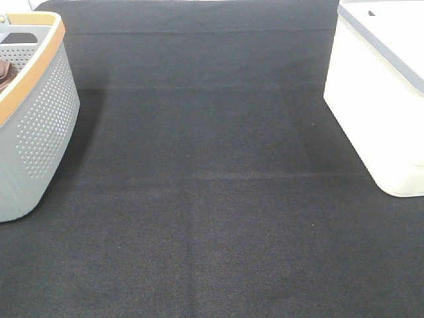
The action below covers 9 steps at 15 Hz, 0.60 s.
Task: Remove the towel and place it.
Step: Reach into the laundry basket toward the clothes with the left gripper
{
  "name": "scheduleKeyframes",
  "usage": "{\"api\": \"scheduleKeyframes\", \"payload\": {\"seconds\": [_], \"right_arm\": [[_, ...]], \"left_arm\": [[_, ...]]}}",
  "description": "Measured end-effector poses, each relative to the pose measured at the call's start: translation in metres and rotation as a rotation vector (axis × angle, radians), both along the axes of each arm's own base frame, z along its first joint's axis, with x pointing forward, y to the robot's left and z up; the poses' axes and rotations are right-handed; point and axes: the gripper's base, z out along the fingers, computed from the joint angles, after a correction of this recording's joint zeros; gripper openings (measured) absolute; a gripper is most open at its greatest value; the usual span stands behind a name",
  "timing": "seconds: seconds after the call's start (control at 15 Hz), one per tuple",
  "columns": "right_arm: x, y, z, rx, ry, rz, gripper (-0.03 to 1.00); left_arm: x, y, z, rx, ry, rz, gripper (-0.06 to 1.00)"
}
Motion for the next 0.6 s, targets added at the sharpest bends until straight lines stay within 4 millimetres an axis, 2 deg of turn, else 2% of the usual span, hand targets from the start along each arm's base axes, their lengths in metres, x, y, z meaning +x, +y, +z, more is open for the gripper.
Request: {"api": "scheduleKeyframes", "payload": {"seconds": [0.6], "right_arm": [[0.0000, 0.0000, 0.0000, 0.000, 0.000, 0.000, 0.65]], "left_arm": [[0.0000, -0.0005, 0.0000, -0.005, 0.000, -0.003, 0.70]]}}
